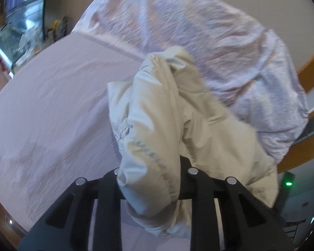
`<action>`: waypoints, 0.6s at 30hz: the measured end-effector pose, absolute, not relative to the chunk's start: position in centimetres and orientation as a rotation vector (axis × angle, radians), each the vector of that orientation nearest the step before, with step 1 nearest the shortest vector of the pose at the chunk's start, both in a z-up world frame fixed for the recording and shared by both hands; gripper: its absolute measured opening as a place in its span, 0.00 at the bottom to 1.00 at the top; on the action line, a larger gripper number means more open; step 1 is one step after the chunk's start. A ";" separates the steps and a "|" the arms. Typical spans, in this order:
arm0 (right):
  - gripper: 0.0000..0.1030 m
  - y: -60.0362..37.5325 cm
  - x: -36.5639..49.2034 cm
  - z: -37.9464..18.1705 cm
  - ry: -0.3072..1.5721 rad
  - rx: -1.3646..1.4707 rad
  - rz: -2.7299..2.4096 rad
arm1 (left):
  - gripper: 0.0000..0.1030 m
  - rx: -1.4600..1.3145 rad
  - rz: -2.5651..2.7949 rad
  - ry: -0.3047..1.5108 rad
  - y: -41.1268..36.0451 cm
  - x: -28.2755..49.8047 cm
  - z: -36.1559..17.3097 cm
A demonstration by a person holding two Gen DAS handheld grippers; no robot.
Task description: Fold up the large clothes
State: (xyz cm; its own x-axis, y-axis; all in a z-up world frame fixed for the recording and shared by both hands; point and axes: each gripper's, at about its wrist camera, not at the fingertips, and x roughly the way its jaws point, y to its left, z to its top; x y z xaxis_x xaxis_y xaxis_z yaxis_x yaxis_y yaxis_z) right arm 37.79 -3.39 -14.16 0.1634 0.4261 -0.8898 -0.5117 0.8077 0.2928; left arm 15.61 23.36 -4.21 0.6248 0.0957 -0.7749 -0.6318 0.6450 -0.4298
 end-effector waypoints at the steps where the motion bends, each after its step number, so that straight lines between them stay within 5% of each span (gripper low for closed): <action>1: 0.21 -3.4 37.7 -14.2 1.235 -0.082 0.673 | 0.22 -0.755 0.445 0.769 22.8 15.8 -3.2; 18: 0.22 -6.0 38.7 -13.7 1.243 -0.024 0.726 | 0.23 -0.495 0.129 0.689 8.8 22.8 6.0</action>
